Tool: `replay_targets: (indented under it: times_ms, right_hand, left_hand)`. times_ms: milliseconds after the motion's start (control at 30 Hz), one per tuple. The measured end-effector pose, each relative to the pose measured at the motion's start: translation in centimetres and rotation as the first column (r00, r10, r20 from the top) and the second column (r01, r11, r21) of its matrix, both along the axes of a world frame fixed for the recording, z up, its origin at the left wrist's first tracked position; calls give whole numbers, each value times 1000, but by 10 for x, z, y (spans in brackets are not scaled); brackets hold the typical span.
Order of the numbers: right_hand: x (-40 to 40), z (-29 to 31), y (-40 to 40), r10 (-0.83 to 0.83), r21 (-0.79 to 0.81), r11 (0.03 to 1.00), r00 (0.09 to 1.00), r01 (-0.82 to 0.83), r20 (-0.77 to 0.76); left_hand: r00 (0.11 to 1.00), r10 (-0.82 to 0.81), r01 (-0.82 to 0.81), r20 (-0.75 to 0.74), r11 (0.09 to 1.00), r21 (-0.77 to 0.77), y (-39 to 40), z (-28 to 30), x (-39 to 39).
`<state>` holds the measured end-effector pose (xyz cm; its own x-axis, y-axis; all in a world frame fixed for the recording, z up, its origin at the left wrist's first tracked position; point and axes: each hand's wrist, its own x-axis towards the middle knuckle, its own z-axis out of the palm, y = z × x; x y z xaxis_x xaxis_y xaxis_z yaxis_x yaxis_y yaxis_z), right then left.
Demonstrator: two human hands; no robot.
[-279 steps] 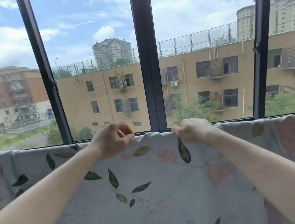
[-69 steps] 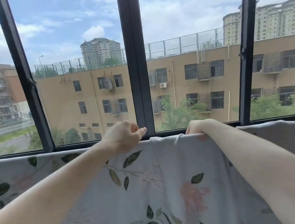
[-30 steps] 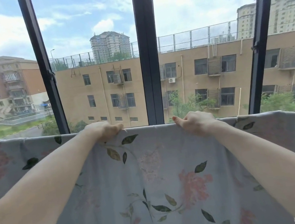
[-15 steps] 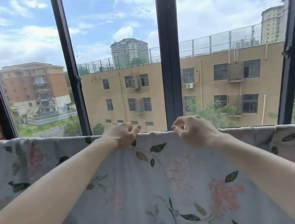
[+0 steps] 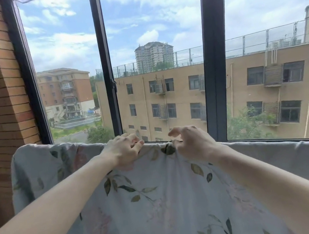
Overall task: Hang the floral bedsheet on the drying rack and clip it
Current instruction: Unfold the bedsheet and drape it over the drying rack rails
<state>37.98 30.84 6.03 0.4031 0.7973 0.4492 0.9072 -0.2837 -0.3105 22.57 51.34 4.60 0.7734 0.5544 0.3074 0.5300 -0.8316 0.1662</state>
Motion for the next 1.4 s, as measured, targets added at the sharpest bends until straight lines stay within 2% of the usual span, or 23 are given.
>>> replay_targets:
  times_ms: [133,233,367,467,567,700,934,1034,1167,1301,1401]
  right_hand:
    - [-3,-6,39,-136,-11,991,978,136,-161]
    - [4,-7,52,-295,-81,955,933,284,-205]
    - [18,-1,61,-354,-169,934,876,314,-327]
    - [26,0,63,-396,-171,918,819,357,-415]
    - [22,-2,71,-461,-226,887,782,402,-419]
    - [14,-4,79,-535,-303,841,769,447,-349]
    - [10,-3,71,-615,-341,782,734,522,-287]
    - [1,2,61,-578,-265,814,764,516,-287]
    - [-37,2,81,-406,-40,911,880,410,-246]
    - [-83,-4,123,-206,-32,978,956,204,-210]
    - [-95,-18,142,-238,-36,971,968,236,-80]
  left_hand:
    - [997,-67,72,-47,991,115,12,-9,3]
    - [994,-111,105,20,978,179,32,-18,-3]
    - [985,-141,115,96,965,238,68,-21,-16]
    - [987,-124,93,103,960,263,92,-20,-25]
    - [988,-132,104,85,957,271,117,-20,-36]
    - [984,-156,132,88,963,235,143,-18,-49]
    - [983,-168,142,77,954,263,130,-21,-47]
    - [980,-187,163,72,953,256,119,-21,-38]
    - [978,-187,158,91,953,258,112,-20,-27]
    - [980,-167,137,106,960,243,114,-22,-22]
    - [982,-146,114,118,964,242,120,-22,-24]
